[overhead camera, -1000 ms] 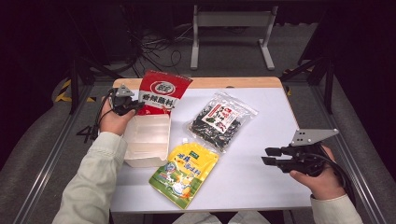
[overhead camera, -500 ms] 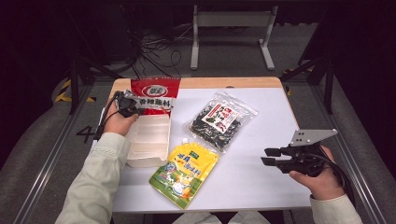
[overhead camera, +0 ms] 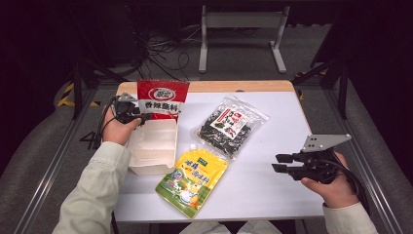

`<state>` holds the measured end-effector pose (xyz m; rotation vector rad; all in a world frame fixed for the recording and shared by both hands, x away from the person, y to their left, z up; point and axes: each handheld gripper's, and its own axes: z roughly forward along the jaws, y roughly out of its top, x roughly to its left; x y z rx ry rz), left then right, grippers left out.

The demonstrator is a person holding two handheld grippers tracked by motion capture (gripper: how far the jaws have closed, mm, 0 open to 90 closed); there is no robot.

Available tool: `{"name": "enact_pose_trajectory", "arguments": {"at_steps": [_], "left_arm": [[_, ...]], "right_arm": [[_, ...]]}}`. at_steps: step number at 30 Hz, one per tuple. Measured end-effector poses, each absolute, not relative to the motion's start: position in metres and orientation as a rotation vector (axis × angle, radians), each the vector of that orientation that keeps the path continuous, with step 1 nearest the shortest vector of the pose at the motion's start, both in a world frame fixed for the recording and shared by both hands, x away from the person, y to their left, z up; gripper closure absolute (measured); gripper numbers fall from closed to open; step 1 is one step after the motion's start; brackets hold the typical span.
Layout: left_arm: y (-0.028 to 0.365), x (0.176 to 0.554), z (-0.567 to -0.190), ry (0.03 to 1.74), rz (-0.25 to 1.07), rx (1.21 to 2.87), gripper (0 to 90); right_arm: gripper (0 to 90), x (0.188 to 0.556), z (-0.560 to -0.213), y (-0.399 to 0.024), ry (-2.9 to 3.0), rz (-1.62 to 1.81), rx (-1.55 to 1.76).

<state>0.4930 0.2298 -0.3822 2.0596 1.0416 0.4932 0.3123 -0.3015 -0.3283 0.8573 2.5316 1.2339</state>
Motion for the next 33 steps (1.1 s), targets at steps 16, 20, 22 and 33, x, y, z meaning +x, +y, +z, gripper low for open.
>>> {"name": "enact_pose_trajectory", "arguments": {"at_steps": [16, 20, 22, 33], "left_arm": [[0.239, 0.44, -0.361, 0.958, 0.455, 1.902, 34.1], [0.235, 0.427, -0.365, 0.959, 0.425, 1.892, 32.9], [0.232, 0.421, -0.366, 0.951, 0.409, 1.892, 32.4], [0.231, 0.389, -0.366, 0.898, 0.399, 1.921, 30.9]], "right_arm": [[55.2, 0.318, -0.329, -0.303, 2.471, 1.219, 0.939], [53.6, 0.321, -0.331, -0.304, 2.44, 1.218, 0.979], [53.5, 0.323, -0.332, -0.304, 2.434, 1.212, 0.984], [51.7, 0.342, -0.34, -0.305, 2.406, 1.215, 1.058]]}}
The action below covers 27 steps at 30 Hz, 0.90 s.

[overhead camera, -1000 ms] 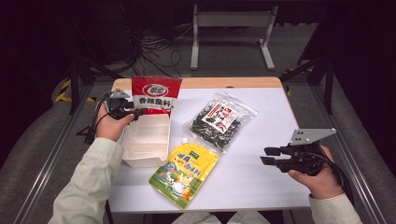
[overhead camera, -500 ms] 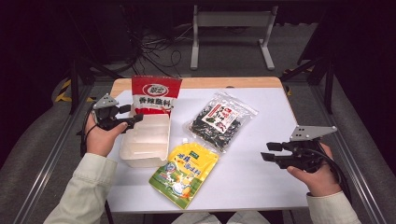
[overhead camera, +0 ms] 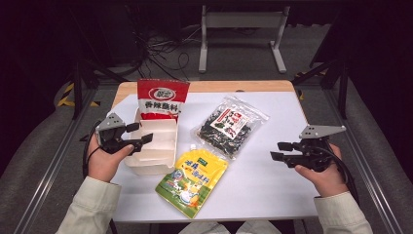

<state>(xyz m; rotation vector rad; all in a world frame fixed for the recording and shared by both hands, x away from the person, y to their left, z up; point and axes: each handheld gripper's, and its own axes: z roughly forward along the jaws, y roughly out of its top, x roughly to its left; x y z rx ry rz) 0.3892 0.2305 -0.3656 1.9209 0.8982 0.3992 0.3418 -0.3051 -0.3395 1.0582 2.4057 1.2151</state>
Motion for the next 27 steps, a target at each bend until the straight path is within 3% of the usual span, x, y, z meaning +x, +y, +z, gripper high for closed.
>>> {"name": "enact_pose_trajectory", "arguments": {"at_steps": [7, 9, 12, 15, 27], "left_arm": [[0.238, 0.375, -0.371, 0.907, 0.398, 1.938, 35.8], [0.239, 0.372, -0.375, 0.907, 0.386, 1.955, 47.6], [0.237, 0.37, -0.38, 0.873, 0.365, 1.985, 74.8], [0.232, 0.37, -0.385, 0.871, 0.409, 2.027, 86.9], [0.226, 0.381, -0.401, 1.007, 0.45, 2.086, 90.0]], "right_arm": [[52.0, 0.354, -0.342, -0.304, 2.398, 1.2, 1.081], [52.6, 0.357, -0.342, -0.302, 2.404, 1.197, 1.071], [54.1, 0.36, -0.344, -0.299, 2.415, 1.189, 1.052], [55.0, 0.362, -0.345, -0.296, 2.422, 1.187, 1.042], [56.1, 0.362, -0.346, -0.297, 2.422, 1.193, 1.039]]}}
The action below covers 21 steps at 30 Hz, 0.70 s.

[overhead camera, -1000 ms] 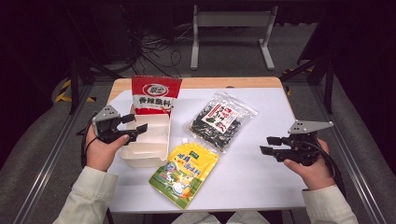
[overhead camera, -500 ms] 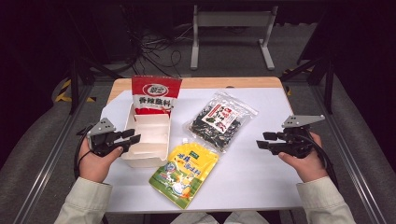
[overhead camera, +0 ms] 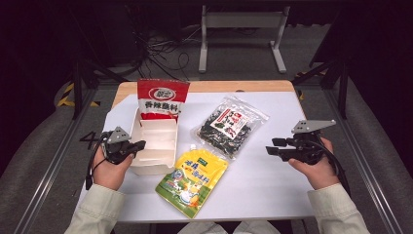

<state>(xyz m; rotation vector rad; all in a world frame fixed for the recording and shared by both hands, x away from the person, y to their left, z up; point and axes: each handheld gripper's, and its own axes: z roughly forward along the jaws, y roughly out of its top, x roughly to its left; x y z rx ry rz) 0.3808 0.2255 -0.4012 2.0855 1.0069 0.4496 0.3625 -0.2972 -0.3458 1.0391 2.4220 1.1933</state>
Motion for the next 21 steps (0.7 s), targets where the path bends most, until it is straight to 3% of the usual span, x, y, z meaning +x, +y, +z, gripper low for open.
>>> {"name": "enact_pose_trajectory", "arguments": {"at_steps": [11, 21], "left_arm": [[0.224, 0.379, -0.399, 1.026, 0.446, 2.093, 87.9], [0.236, 0.362, -0.389, 1.002, 0.46, 2.007, 83.1]], "right_arm": [[56.3, 0.37, -0.349, -0.297, 2.42, 1.177, 1.06], [51.6, 0.412, -0.364, -0.304, 2.372, 1.106, 1.231]]}}
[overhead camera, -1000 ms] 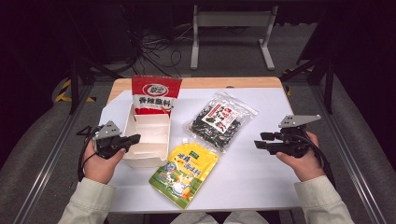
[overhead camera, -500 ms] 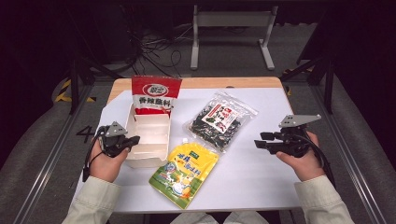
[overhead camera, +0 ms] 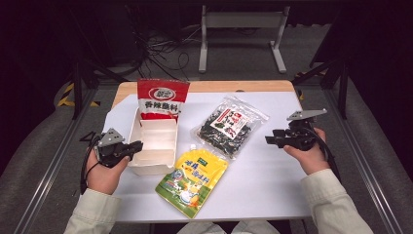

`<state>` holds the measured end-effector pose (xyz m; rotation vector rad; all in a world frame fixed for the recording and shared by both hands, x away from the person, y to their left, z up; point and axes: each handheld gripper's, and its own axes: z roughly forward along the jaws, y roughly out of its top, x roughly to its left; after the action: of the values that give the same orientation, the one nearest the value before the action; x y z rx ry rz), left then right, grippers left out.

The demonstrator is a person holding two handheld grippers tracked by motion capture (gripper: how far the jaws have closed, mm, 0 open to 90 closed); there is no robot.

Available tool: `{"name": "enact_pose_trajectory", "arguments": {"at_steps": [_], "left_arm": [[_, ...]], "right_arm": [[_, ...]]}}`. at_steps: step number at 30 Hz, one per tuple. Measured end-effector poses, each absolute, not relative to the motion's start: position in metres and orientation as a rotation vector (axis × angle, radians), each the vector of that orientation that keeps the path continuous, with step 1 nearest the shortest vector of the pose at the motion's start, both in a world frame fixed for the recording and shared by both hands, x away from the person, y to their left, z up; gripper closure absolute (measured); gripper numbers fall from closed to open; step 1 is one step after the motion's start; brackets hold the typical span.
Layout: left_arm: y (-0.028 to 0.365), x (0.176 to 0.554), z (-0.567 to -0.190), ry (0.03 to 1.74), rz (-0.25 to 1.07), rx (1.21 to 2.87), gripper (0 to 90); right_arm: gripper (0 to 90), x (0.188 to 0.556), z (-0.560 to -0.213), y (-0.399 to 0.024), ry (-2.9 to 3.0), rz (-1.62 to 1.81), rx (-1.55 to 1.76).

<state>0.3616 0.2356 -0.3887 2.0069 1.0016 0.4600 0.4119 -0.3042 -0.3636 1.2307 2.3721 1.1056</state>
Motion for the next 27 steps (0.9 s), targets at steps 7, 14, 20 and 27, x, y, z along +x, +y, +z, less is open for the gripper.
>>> {"name": "enact_pose_trajectory", "arguments": {"at_steps": [7, 14, 20, 27], "left_arm": [[0.244, 0.346, -0.385, 1.004, 0.471, 1.984, 81.1], [0.254, 0.33, -0.385, 1.018, 0.474, 1.964, 77.0], [0.26, 0.32, -0.387, 1.026, 0.468, 1.947, 71.8], [0.265, 0.311, -0.39, 1.042, 0.476, 1.942, 69.7]], "right_arm": [[45.4, 0.447, -0.377, -0.307, 2.328, 1.063, 1.326], [41.5, 0.475, -0.388, -0.303, 2.309, 1.004, 1.361], [40.7, 0.49, -0.394, -0.301, 2.291, 0.973, 1.372], [38.2, 0.504, -0.403, -0.301, 2.246, 0.976, 1.412]]}}
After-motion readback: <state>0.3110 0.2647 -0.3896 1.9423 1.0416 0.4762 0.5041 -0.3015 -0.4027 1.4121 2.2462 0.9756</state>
